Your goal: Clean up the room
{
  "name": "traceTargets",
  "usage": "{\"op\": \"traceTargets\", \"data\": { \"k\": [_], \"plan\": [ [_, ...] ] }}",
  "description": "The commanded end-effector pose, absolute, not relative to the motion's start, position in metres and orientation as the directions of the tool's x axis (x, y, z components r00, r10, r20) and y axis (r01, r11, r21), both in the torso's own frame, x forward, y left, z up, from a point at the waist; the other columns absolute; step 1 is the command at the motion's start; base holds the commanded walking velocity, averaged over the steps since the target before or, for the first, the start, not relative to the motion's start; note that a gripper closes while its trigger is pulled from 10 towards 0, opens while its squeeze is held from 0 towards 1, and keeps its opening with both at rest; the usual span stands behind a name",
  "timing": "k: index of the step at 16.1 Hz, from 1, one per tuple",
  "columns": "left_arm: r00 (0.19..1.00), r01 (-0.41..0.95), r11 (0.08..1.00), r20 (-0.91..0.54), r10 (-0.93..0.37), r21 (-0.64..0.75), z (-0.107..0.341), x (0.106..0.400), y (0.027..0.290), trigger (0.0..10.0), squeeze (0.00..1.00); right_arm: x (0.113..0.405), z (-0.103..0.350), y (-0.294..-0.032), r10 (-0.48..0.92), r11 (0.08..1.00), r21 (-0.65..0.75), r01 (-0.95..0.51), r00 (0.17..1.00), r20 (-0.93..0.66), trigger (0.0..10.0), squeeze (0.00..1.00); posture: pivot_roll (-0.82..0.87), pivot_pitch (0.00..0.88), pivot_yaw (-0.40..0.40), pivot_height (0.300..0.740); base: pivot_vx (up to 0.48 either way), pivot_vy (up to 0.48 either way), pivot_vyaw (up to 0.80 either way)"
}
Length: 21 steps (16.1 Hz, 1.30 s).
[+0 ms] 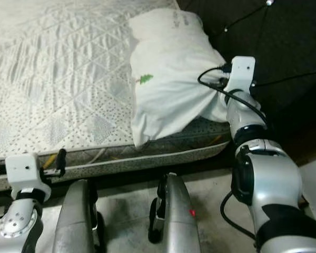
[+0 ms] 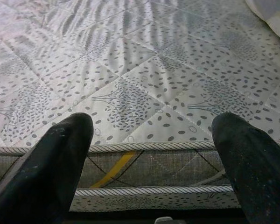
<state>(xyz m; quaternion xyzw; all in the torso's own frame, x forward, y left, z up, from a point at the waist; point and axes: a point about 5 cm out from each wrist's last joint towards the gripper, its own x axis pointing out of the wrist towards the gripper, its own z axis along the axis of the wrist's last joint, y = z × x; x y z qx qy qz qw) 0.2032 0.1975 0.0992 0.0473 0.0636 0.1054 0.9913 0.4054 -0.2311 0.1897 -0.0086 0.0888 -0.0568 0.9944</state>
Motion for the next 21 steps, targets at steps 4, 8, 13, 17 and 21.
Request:
{"op": "traceTargets", "data": {
  "k": [4, 8, 13, 17, 21],
  "plan": [
    [0.961, -0.221, 0.966, -0.138, 0.239, 0.136, 0.092, 0.2, 0.201, 10.0, 0.0, 0.393, 0.168, -0.249, -0.124, 0.992, -0.034, 0.119, 0.972, -0.202, 0.0, 0.0, 0.16, 0.116, -0.099, 0.579, 0.0, 0.0, 0.0],
    [0.965, -0.205, 0.968, -0.135, 0.224, 0.144, 0.093, 0.202, 0.202, 10.0, 0.0, 0.387, 0.136, -0.224, 0.029, 0.998, -0.048, -0.045, 0.952, -0.305, 0.0, 0.0, 0.17, 0.117, -0.086, 0.579, 0.0, 0.0, 0.0],
    [0.969, -0.208, 0.969, -0.108, 0.223, 0.13, 0.097, 0.2, 0.201, 10.0, 0.0, 0.382, 0.18, -0.292, -0.267, 0.95, -0.206, 0.233, 0.951, -0.159, 0.0, 0.0, 0.16, 0.121, -0.093, 0.579, 0.0, 0.0, 0.0],
    [0.968, -0.208, 0.969, -0.112, 0.223, 0.132, 0.096, 0.199, 0.201, 10.0, 0.0, 0.37, 0.186, -0.323, -0.341, 0.925, -0.227, 0.304, 0.928, -0.149, 0.0, 0.0, 0.15, 0.126, -0.09, 0.579, 0.0, 0.0, 0.0],
    [0.97, -0.197, 0.972, -0.118, 0.213, 0.13, 0.094, 0.202, 0.2, 10.0, 0.0, 0.354, 0.171, -0.341, -0.362, 0.921, -0.228, 0.317, 0.911, -0.198, 0.0, 0.0, 0.13, 0.129, -0.084, 0.579, 0.0, 0.0, 0.0]
  ]
}}
